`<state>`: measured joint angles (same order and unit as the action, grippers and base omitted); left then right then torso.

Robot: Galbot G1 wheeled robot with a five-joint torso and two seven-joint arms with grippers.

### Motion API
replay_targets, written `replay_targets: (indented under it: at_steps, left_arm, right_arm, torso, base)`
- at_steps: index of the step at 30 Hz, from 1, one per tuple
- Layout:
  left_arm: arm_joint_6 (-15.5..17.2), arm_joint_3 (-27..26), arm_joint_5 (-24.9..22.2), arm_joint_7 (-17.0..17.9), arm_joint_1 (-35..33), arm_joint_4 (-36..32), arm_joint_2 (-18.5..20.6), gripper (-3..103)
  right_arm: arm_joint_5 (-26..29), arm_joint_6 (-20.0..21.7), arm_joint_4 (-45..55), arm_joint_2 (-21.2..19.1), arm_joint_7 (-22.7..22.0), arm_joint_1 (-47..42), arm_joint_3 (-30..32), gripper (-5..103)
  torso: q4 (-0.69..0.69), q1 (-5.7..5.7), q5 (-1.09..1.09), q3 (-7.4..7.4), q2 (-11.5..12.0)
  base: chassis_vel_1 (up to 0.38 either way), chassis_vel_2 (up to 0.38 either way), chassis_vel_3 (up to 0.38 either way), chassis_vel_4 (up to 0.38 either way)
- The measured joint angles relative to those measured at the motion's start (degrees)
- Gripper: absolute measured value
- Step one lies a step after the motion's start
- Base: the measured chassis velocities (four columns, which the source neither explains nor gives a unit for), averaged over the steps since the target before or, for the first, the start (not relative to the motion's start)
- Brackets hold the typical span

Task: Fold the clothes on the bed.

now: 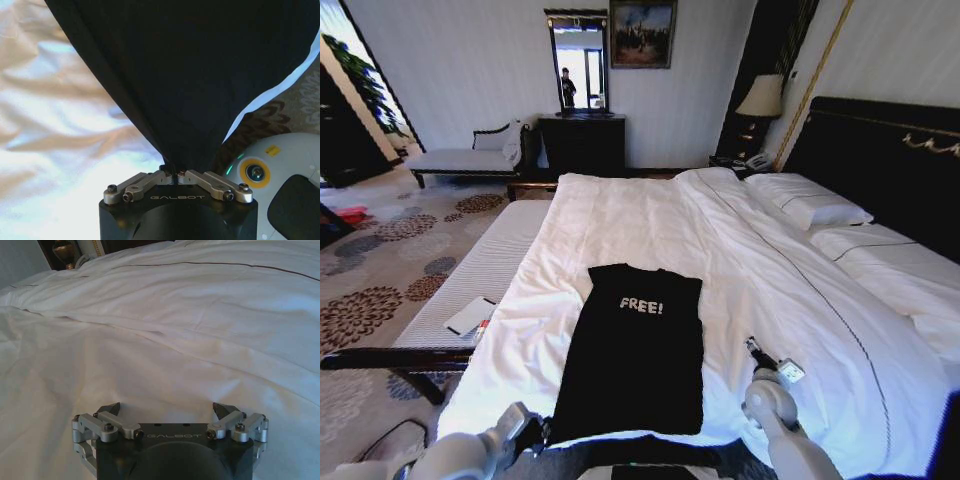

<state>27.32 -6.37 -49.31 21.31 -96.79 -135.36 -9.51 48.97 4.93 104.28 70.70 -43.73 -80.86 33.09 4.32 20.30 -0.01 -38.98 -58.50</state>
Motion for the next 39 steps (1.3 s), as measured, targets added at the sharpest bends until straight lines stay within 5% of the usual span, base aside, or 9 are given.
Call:
replay_targets:
  at_steps: [9, 10, 15, 20, 29, 39]
  left_arm:
    - [-1.33, -0.32, 0.06, -0.09, 0.28, -0.87, -0.96, -3]
    - [-1.76, -1.37, -0.48, 0.47, 1.37, -3.45, -1.06, 12]
    - [-3.08, -2.28, -2.51, 1.18, 6.27, -7.18, -1.59, 23]
    - [-2.52, -3.8, -12.7, 3.75, 16.49, -8.08, -4.5, 44]
    - [-5.56, -13.25, -21.59, 4.56, 26.64, -4.26, -16.64, 82]
    - [-5.78, -22.25, -26.93, 5.19, 30.1, 0.29, -28.62, 100]
  right_arm:
    - [0.01, 0.37, -0.24, -0.27, -0.74, 0.45, -0.42, 100]
    - [0.04, 0.48, -0.25, -0.41, -0.92, 0.47, -0.45, 100]
    - [0.41, 0.5, -0.03, -0.88, -0.95, 0.46, -0.44, 100]
    - [1.75, 0.53, 0.83, -1.7, -0.94, 0.88, -0.41, 100]
    - [7.77, -1.25, 2.24, -8.53, 4.23, 4.78, -2.19, 100]
    - [20.2, -3.82, -1.35, -16.22, 14.64, 16.39, -10.19, 100]
  torso:
    - [-0.01, 0.0, 0.0, 0.0, 0.0]
    - [0.0, 0.0, 0.01, 0.0, 0.0]
    - [0.0, 0.0, 0.02, 0.0, 0.0]
    - [0.01, 0.0, 0.01, 0.0, 0.0]
    - [0.01, 0.0, 0.0, 0.0, 0.0]
    - [0.01, 0.0, 0.02, 0.0, 0.0]
  base:
    - [0.0, 0.0, 0.0, 0.0]
    - [0.0, 0.0, 0.0, 0.0]
    - [0.0, 0.0, 0.0, 0.0]
    - [0.0, 0.0, 0.0, 0.0]
    - [0.0, 0.0, 0.0, 0.0]
    - [0.0, 0.0, 0.0, 0.0]
